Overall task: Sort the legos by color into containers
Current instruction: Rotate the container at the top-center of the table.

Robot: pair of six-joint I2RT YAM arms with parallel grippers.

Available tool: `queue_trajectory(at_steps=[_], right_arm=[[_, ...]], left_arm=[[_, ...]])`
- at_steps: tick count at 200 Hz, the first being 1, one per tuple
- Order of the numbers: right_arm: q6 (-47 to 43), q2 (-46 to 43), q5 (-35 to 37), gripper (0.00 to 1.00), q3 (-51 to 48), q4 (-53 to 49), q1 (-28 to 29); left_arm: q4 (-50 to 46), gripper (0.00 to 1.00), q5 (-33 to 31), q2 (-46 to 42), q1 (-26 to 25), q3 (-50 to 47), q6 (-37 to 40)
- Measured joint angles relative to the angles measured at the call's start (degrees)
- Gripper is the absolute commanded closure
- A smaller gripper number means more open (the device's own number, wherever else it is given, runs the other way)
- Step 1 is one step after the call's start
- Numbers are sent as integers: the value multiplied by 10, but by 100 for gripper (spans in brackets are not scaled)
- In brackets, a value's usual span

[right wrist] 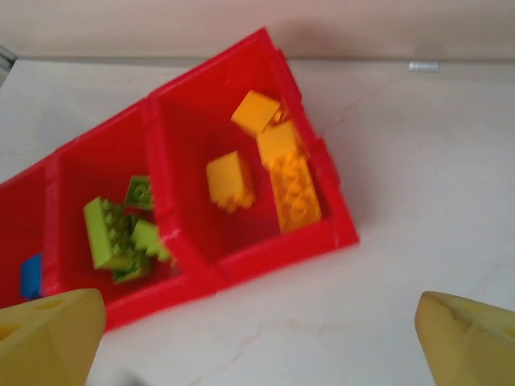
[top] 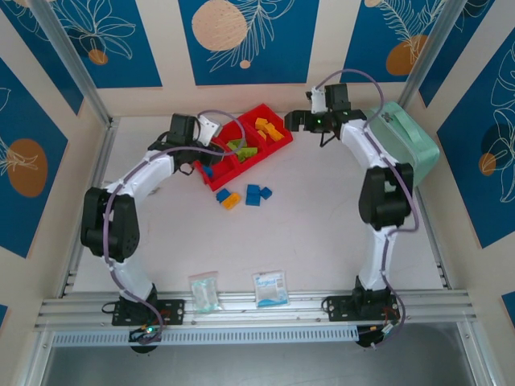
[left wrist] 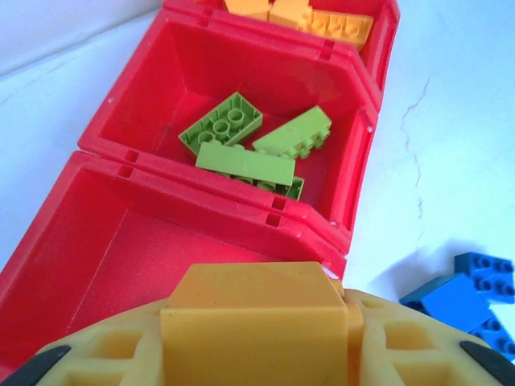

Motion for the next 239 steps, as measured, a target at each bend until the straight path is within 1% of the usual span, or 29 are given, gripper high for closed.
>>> queue_trajectory(at_steps=[30, 67, 81, 95, 129, 153, 204, 224, 239], right_arm=[[-27, 139, -49, 1, 162, -23, -9], [-35, 278, -109, 1, 337, -68, -6], [-34, 315, -121, 1, 383, -85, -5], [-34, 335, -129, 1, 399, -97, -5], [-35, 346, -142, 1, 400, -136, -5], [-35, 340, -180, 0, 380, -148, -6], [-39, 253, -271, 7, 210, -163, -5], [-39, 194, -306, 8, 129, -154, 2], [-36, 141, -316, 8, 58, -139, 12]], left_arm=[[3, 94, -3, -41, -6, -10, -37], [3, 94, -16, -69, -20, -19, -60], [3, 95, -21, -69, -24, -22, -65], [2, 97, -27, -69, -26, -27, -71], [3, 99, -34, -69, -26, -36, -88], [5, 100, -35, -65, -28, -37, -102], [3, 100, -47, -43, -40, -35, -117], [2, 100, -52, -38, -41, -34, -122], [1, 100, -57, -38, -43, -34, -122]])
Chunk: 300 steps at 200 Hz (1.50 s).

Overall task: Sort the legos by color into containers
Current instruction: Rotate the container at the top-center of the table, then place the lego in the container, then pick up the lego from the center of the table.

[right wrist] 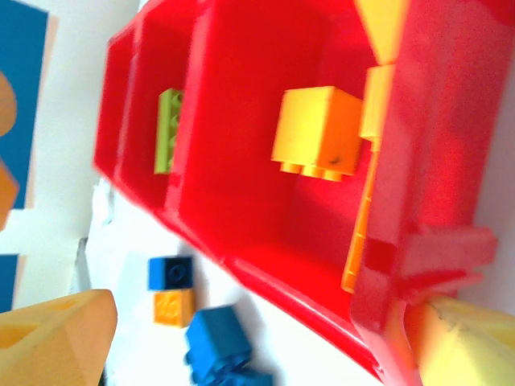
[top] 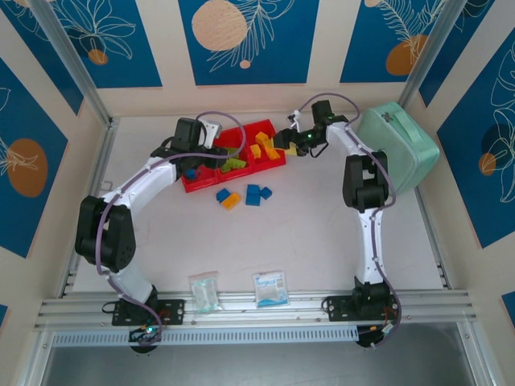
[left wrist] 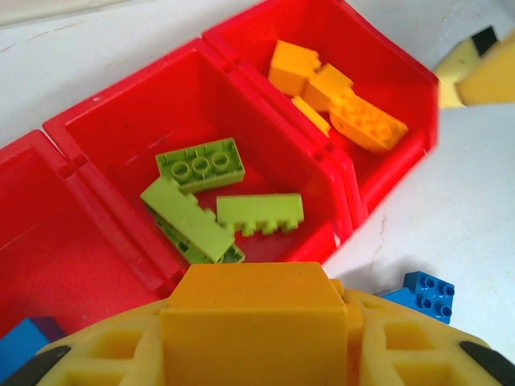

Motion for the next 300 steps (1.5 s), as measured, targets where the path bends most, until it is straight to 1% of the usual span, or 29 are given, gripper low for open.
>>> queue_trajectory(at_steps=[45, 61, 74, 99, 118, 132, 154, 162, 168, 181, 187, 195, 205, 214, 227, 251, 255, 258, 281, 300], right_arm=[[36, -148, 5, 9, -226, 71, 35], [62, -201, 24, 7, -301, 97, 47], [88, -251, 58, 7, -359, 120, 56], [147, -365, 161, 6, -439, 147, 55], [170, -447, 244, 5, -468, 157, 47], [179, -503, 293, 5, -483, 161, 43], [181, -577, 340, 5, -502, 159, 41], [181, -599, 350, 5, -509, 156, 41], [181, -613, 357, 5, -513, 152, 41], [181, -645, 368, 5, -527, 142, 43], [181, -662, 372, 4, -534, 134, 45], [182, -681, 375, 4, -542, 123, 49], [182, -703, 381, 4, -550, 110, 55], [182, -723, 384, 3, -556, 97, 62], [182, -748, 388, 3, -560, 78, 75], [182, -779, 391, 3, -563, 48, 101], [183, -782, 391, 3, -564, 42, 105], [183, -783, 391, 3, -564, 39, 109], [203, -777, 398, 4, -565, 17, 151], [242, -737, 428, 1, -566, 9, 210]], left_arm=[[-13, 100, -17, 0, -8, 2, 2], [-33, 100, -21, 11, -15, 20, 6], [-49, 100, -24, 30, -26, 47, 12], [-73, 100, -33, 79, -57, 105, 24], [-97, 100, -37, 130, -80, 159, 31], [-117, 100, -40, 173, -95, 204, 34], [-151, 94, -50, 238, -112, 276, 35], [-162, 88, -54, 260, -116, 299, 35], [-170, 79, -59, 275, -120, 316, 35], [-184, 69, -70, 299, -124, 344, 30], [-188, 61, -77, 307, -124, 352, 25], [-193, 49, -86, 311, -124, 355, 20], [-199, 38, -98, 311, -124, 355, 5], [-199, 29, -106, 310, -124, 354, -2], [-184, 20, -114, 297, -124, 336, -14], [-166, 9, -126, 243, -125, 268, -33], [-165, 5, -127, 230, -125, 255, -38], [-162, 3, -129, 222, -125, 244, -40], [-137, 0, -140, 138, -125, 150, -57], [-106, 1, -156, 47, -125, 38, -77]])
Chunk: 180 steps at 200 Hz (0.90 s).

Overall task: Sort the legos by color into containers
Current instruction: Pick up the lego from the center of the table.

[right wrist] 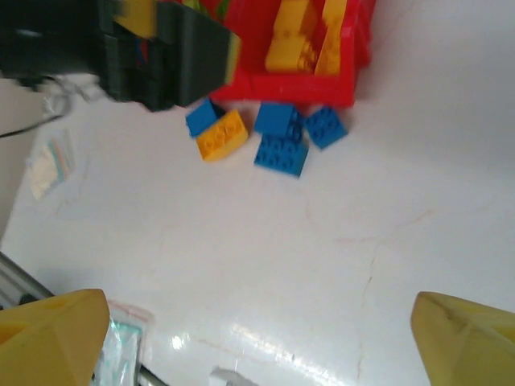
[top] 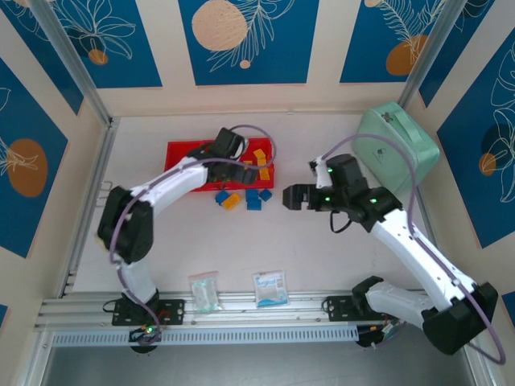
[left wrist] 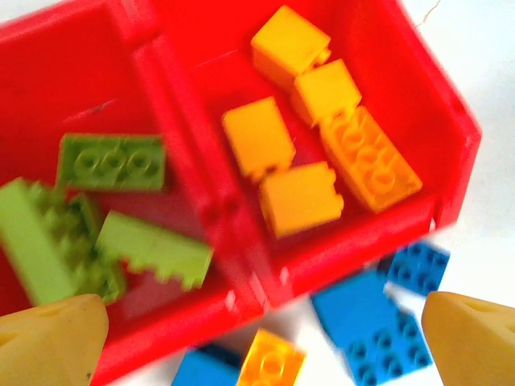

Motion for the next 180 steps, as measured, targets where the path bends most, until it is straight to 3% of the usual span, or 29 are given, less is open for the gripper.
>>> queue_trajectory(at_steps=[48, 105, 143, 180], right_arm=[[125, 230, 117, 1, 38, -9, 125], [196, 473, 182, 4, 241, -15, 164], [221, 563, 197, 10, 307, -21, 164], [228, 588, 223, 12, 333, -52, 164]], left_arm=[[30, 0, -80, -271, 1, -275, -74], [-4, 1, -146, -625, 24, -435, -132], [-52, 1, -162, -711, 27, -463, -148], [-88, 1, -162, -753, 27, -475, -161]])
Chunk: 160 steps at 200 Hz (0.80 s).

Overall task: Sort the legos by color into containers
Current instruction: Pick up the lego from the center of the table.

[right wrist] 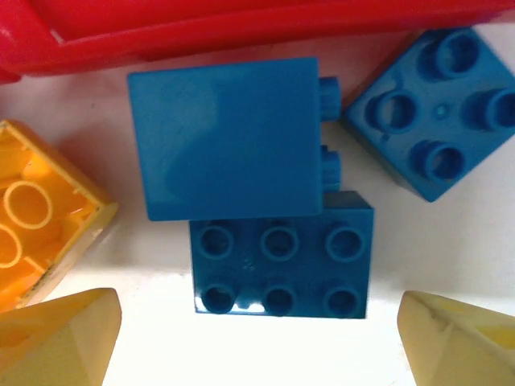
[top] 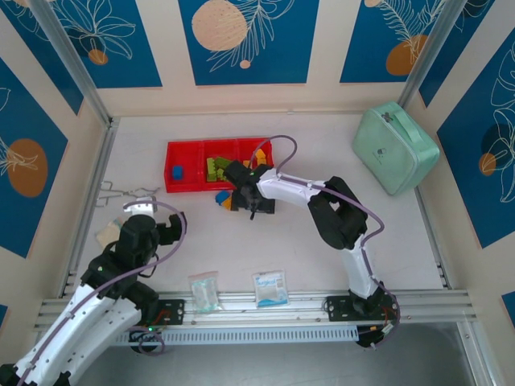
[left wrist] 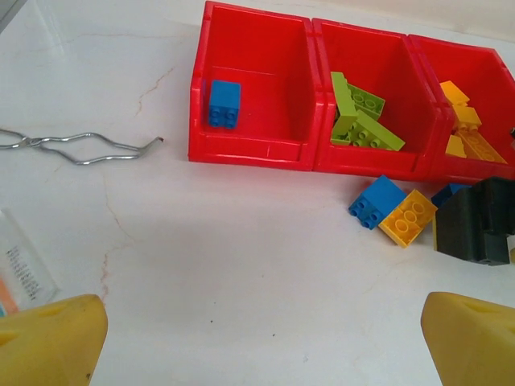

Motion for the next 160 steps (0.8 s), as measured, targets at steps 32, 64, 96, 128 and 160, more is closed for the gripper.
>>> queue_trajectory(at_steps=[32, 64, 96, 128, 160], right_arm=[[-1, 18, 19, 16, 35, -9, -3], [-3, 39, 29, 20, 43, -9, -4], [-11, 55, 38, 33, 55, -10, -4], [-24, 57, 46, 40, 54, -6, -2], [-42, 54, 52, 61, 49, 2, 2]], left_arm=[[-5, 1, 4, -1, 0, -4, -6], [-8, 1, 9, 4, 0, -4, -6], [-52, 1, 25, 5, 0, 30, -14], [-103, 1, 48, -6, 0, 111, -17], [-150, 1, 56, -25, 1, 154, -16]])
